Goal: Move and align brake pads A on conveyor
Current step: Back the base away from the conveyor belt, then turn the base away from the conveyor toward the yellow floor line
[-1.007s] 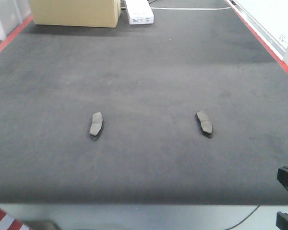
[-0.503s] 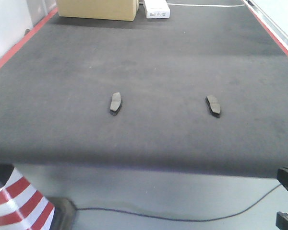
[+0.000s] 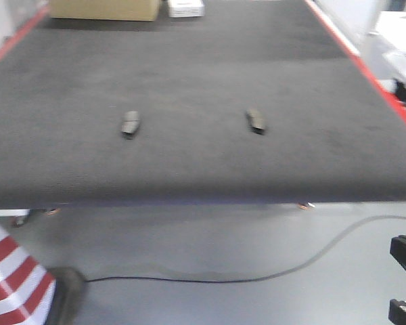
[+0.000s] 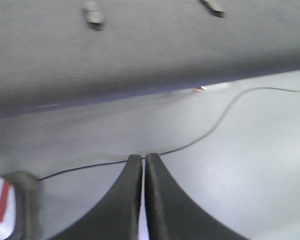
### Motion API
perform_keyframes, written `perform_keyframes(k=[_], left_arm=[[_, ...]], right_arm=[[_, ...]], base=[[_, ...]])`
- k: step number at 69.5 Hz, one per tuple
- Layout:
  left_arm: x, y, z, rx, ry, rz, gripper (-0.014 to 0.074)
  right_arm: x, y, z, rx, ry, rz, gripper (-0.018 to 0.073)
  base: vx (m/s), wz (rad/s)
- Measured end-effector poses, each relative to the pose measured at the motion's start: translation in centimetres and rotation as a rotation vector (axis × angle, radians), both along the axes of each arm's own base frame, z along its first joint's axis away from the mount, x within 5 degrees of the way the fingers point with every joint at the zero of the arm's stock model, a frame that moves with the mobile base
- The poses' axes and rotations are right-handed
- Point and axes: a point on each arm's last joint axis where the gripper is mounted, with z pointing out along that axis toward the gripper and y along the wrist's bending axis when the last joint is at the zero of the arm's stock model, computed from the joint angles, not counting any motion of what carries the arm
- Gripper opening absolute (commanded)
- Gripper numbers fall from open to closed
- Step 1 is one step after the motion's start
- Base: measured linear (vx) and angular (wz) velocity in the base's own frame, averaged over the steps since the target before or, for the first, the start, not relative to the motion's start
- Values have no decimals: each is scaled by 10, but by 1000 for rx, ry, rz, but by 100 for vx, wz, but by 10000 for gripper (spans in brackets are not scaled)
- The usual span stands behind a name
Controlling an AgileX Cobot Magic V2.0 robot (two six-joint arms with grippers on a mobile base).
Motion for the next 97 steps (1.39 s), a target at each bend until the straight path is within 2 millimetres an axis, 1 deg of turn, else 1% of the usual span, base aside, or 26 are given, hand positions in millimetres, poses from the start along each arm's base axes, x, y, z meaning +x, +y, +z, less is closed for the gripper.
perform_keyframes(k=[55, 97], left_arm=[[0, 0, 0, 1, 0, 0, -6], [0, 0, 0, 1, 0, 0, -6]], right_arm=[[0, 0, 0, 0, 0, 0, -6], [0, 0, 0, 0, 0, 0, -6]], base=[[-15, -68], [-7, -70]])
